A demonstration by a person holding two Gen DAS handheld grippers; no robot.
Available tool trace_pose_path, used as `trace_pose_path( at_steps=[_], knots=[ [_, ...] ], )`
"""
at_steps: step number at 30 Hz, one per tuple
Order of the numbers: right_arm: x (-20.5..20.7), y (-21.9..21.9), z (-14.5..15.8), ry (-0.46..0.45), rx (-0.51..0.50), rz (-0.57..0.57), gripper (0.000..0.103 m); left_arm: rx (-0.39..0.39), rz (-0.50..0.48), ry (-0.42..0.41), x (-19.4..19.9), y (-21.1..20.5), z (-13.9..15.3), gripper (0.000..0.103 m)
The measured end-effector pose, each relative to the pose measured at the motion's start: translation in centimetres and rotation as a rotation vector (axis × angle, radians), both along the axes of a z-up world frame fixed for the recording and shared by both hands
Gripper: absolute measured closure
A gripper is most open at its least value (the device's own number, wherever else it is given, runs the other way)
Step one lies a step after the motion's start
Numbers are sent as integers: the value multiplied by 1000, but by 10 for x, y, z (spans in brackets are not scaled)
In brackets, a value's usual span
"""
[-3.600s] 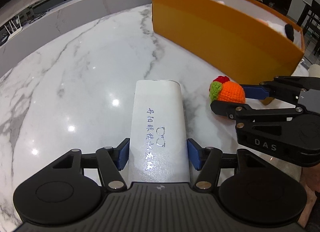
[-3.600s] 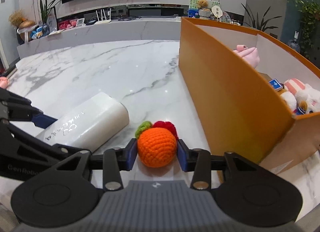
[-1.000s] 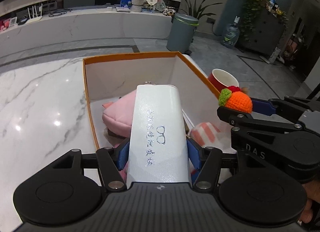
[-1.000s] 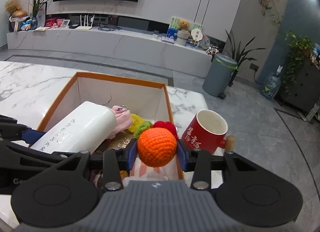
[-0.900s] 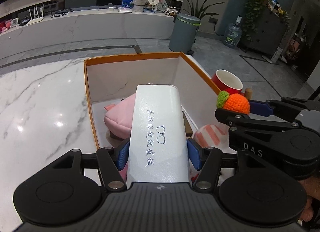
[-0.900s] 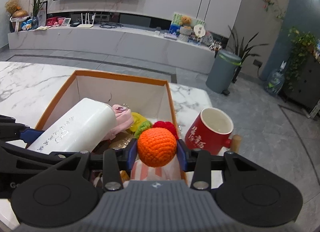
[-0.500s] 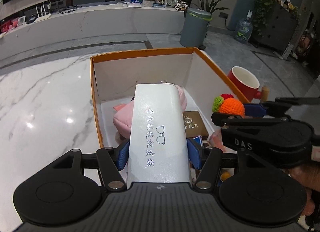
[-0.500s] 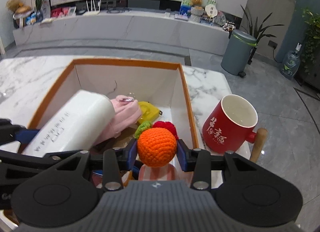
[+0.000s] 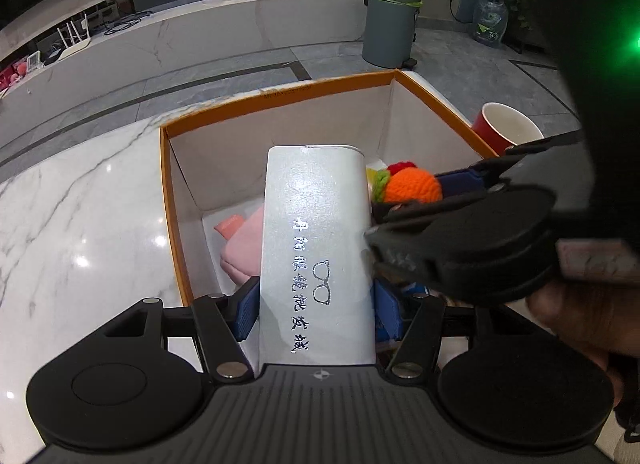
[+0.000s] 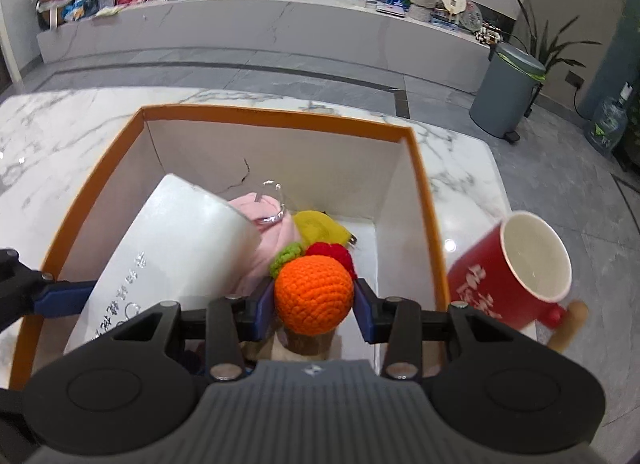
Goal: Organize objects
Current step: 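Lower the glasses case and crocheted fruit into the orange box and open both tools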
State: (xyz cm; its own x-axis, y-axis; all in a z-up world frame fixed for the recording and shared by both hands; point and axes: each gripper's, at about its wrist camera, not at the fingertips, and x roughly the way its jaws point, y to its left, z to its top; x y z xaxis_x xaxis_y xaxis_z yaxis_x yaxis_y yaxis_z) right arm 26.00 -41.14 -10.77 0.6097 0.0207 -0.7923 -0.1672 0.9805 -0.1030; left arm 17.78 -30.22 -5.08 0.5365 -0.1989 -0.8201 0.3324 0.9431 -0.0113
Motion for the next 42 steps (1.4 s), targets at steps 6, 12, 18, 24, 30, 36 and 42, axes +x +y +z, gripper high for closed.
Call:
trace_pose_path(
  at_steps=[6,12,18,24,30,36,42],
  knots=[
    [16,4,-7,15,-13,-7,59,31,-20,-2,13,-3,-2,35],
    [27,5,-13,29,3,-20,59,85,-65,3,23,-17,-10,34],
    [42,3,-18,70,46,-37,59,152,-105,-20,33,-22,-16,32],
    [56,10,-27,110,1,-24,60,210,-128,-13,40,-30,-21,27],
    [58,10,-35,128,-21,-17,59,295,-192,37,41,-40,-32,8],
    [54,10,-44,155,-20,2,58,325,-214,56,39,-43,-36,3],
    [53,12,-43,155,-21,3,58,320,-212,54,36,-42,-35,1]
  ],
)
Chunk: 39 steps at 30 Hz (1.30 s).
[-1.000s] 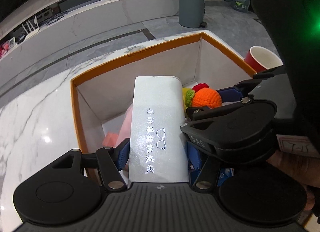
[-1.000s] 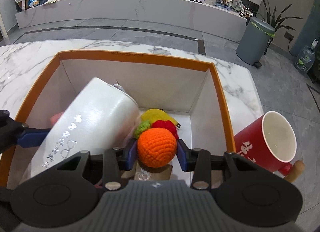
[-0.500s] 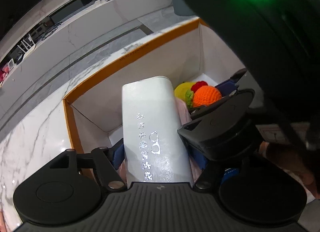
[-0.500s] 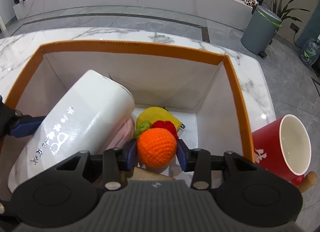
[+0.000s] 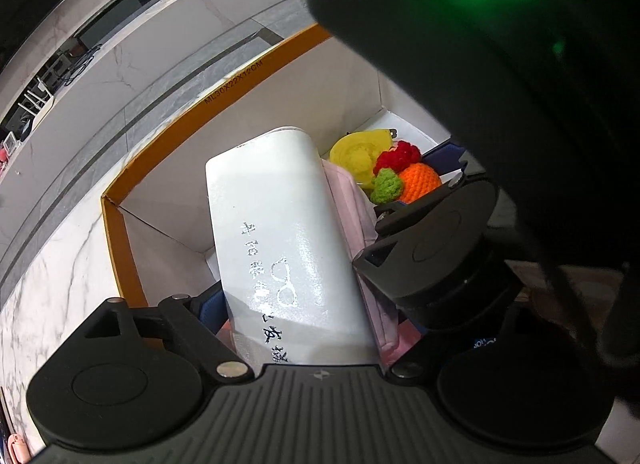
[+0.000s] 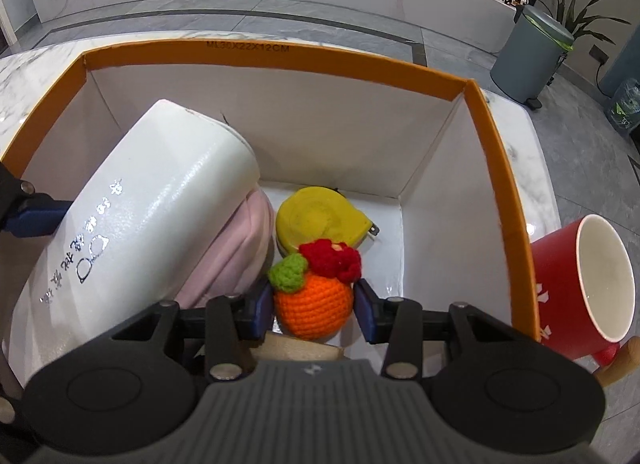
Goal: Organize objects
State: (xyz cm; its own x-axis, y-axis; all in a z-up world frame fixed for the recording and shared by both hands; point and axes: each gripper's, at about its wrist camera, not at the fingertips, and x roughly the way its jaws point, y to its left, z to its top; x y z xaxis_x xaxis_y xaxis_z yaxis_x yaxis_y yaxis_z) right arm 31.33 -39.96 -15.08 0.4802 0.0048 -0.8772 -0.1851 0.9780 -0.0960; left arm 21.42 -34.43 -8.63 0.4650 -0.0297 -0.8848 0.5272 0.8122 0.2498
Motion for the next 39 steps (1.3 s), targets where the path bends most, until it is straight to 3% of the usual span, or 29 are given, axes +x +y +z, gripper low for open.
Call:
trace_pose_path(
  at_steps=[6,16,17,18,20,29,39],
  knots=[
    [-5,-3,11,2,46,17,50,-89,16,-20,-10,7,11,0],
    [-26,0,42,-11,95,70,33,-80,-28,-84,-28,11,39,0],
    [-27,-1,47,-15,111,74,20,-92,-33,-84,-29,13,42,0],
    [-29,0,50,-34,98,66,1,-106,-37,-81,-30,15,45,0],
    [-32,-2,60,-79,91,78,1,-116,-37,-90,-33,18,51,0],
    [-40,-13,87,-116,78,44,1,-106,-51,-113,-56,12,63,0],
    [-70,-14,123,-146,23,36,1,-170,-10,-127,-51,30,87,0]
  ],
)
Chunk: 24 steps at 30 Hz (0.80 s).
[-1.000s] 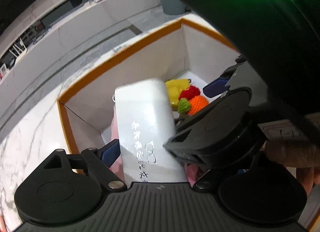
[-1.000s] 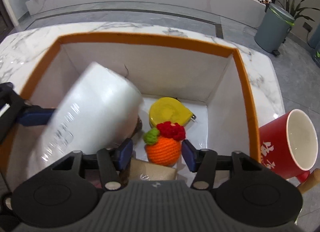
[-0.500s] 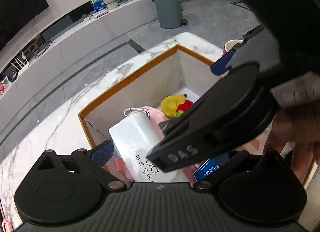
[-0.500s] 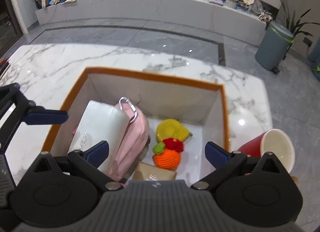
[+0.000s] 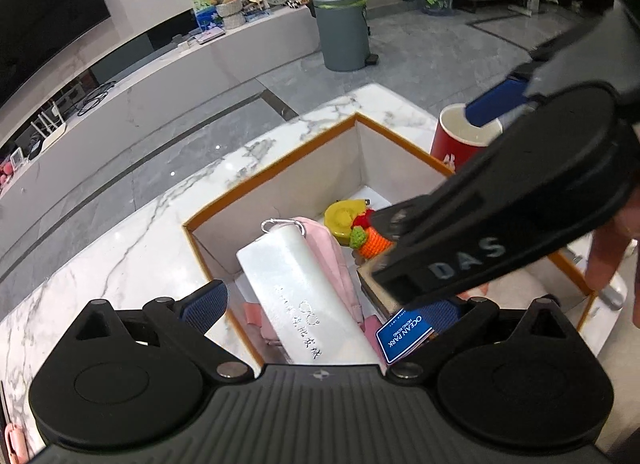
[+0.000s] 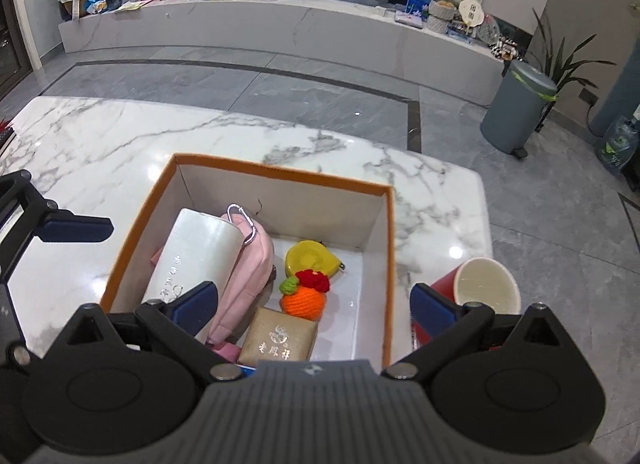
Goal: Organize objects
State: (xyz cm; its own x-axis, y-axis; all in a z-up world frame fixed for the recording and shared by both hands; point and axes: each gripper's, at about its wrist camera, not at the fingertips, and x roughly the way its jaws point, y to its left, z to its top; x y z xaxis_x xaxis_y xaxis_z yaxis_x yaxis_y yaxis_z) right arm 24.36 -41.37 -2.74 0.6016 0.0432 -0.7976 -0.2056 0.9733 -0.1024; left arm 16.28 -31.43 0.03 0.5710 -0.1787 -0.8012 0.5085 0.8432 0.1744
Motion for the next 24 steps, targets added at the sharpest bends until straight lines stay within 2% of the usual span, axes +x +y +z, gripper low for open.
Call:
trace_pose_path(
  at_steps=[4,8,18,21,24],
  knots=[
    [-16,4,18,-16,-18,-1,1,-36,15,-8,-7,11,15,0],
    [-34,7,34,-36,14,-7,1,-60,18,-11,-18,22,25,0],
    [-87,24,58,-85,35,-18,1,-137,30,10,-40,49,42,0],
    [-98,27,65,-109,50,-46,1,-210,54,33,-43,59,46,0],
    [-107,27,75,-136,84,-69,1,-328,85,75,-45,71,51,0]
  ],
)
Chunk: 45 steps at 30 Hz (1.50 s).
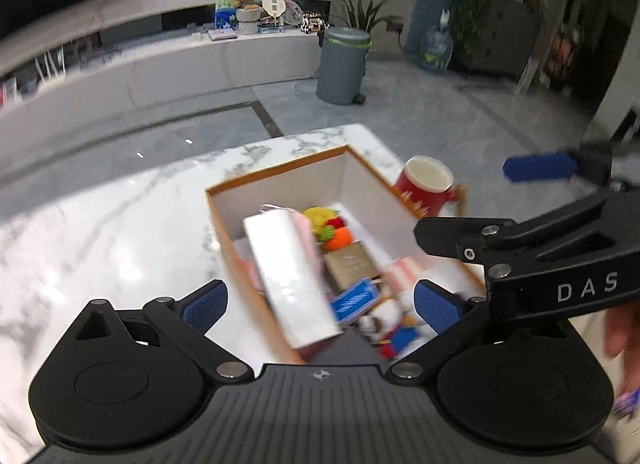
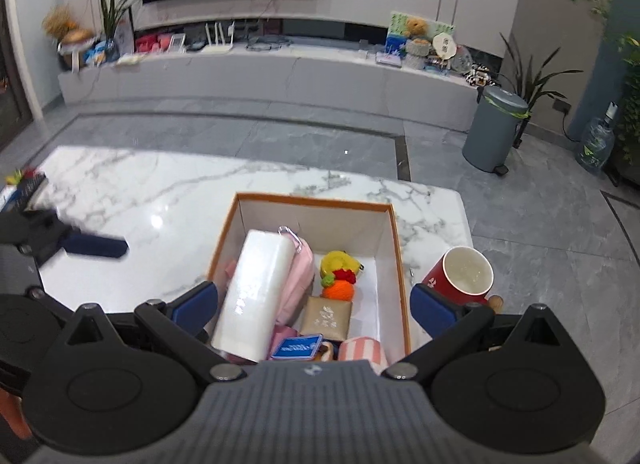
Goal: Organize objects
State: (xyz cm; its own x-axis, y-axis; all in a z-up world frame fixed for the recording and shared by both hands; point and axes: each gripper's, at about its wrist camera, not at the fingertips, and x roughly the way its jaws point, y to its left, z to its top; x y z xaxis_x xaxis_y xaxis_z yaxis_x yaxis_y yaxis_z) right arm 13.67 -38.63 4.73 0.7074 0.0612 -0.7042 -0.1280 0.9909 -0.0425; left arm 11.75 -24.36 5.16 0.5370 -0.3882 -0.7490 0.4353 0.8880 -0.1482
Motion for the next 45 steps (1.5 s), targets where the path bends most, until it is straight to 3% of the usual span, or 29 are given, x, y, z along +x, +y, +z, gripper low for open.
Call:
trace_pose_path(
  at_steps=[3,5,9,16,27,34,38,45],
  knots=[
    [-13,-1,12,-47,46,-23,1,-109,37,19,-3,10,4,0],
    [-22,-1,18,-82,81,-47,1,-141,45,5,-8,12,5,0],
    [-38,3,21,-138,112,-67,1,-136,53,-21,-13,9,2,0],
    [-52,11,4,-225,59,-132,1,-93,91,-29,-16,7,-16,0],
    [-49,-7,-71,-172,140,-248,1,121,165,-28,-7,-2,-72,0],
    [-43,-28,-109,-124,112,-318,1,56,189,-5,-2,6,-87,0],
    [-44,-32,-124,-100,125,-317,1,108,192,-20,-3,0,-93,0],
    [-40,-27,-141,-72,89,-299,1,120,215,5,0,6,-102,0]
  ],
)
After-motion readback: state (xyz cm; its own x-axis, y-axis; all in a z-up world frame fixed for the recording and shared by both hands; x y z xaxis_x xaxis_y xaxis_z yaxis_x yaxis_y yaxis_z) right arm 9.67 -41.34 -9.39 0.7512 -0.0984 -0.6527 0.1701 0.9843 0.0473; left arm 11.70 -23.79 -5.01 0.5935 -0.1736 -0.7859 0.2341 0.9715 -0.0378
